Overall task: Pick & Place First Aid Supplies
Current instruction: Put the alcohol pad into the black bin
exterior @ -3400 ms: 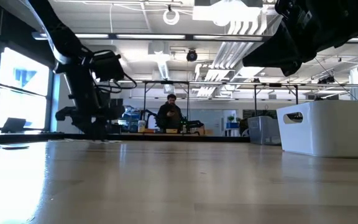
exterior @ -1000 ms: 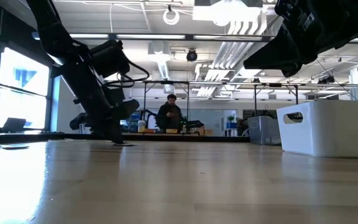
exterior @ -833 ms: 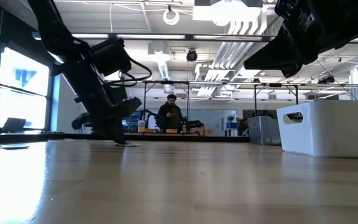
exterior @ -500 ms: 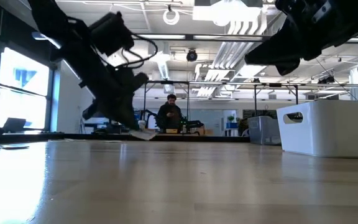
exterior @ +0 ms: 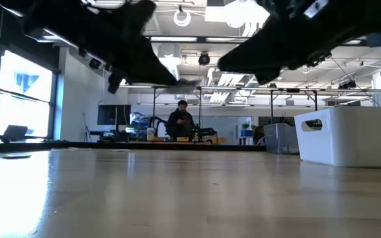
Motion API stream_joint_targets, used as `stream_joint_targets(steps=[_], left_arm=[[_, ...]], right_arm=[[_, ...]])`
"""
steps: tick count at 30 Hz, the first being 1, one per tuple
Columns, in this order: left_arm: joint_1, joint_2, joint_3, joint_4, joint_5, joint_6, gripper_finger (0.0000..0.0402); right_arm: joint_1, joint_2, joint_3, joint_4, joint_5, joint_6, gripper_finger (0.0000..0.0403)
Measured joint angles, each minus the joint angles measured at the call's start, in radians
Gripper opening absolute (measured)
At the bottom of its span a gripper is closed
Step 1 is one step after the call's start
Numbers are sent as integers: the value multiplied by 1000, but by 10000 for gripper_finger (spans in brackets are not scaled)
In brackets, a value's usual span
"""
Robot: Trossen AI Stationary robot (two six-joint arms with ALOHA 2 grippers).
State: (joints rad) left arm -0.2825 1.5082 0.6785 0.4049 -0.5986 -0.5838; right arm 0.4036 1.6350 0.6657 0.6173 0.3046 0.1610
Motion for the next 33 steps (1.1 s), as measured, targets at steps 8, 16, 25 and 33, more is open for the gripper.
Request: stream_joint_targets(steps=[8,16,25,33], left_arm=[[-238,0,0,58,-333,169,0],[-309,2,0,107,-428,216,0],[-307,3,0,154,-425,223,0],[-299,64,0,282,-411,289,0]], right_arm=[[-31,49,190,-292,126,15,102],[-64,48,232,-200,-1,59,141],[-65,48,232,-168,68,128,138],[-72,48,231,-156,68,154,137]])
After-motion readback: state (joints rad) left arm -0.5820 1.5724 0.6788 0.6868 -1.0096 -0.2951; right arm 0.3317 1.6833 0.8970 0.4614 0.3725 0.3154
